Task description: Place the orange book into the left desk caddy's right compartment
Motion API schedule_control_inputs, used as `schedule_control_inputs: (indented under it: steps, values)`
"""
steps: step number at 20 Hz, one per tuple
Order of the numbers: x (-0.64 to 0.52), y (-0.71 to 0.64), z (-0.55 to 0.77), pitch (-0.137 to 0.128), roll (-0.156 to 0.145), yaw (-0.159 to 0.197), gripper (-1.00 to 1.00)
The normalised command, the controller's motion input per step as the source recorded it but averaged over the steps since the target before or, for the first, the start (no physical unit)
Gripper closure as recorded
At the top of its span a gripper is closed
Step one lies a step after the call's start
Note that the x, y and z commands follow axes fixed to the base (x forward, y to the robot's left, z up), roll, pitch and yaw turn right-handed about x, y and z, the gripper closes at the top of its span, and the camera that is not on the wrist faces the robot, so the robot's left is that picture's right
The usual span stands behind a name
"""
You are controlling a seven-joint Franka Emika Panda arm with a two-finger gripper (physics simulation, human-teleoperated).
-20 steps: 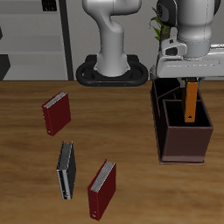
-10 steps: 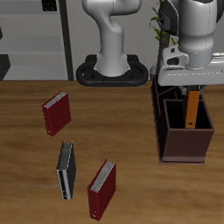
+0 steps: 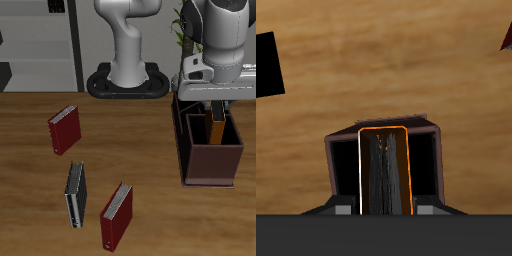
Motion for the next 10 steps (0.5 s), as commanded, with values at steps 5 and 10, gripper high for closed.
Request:
schedule_control_inputs:
  steps: [5,10]
  values:
    - [-0.08,-0.10,-0.02,0.001,-0.001,0.029,-1.00]
    - [-0.14,-0.12,0.15,-0.025,0.008,0.006,-1.00]
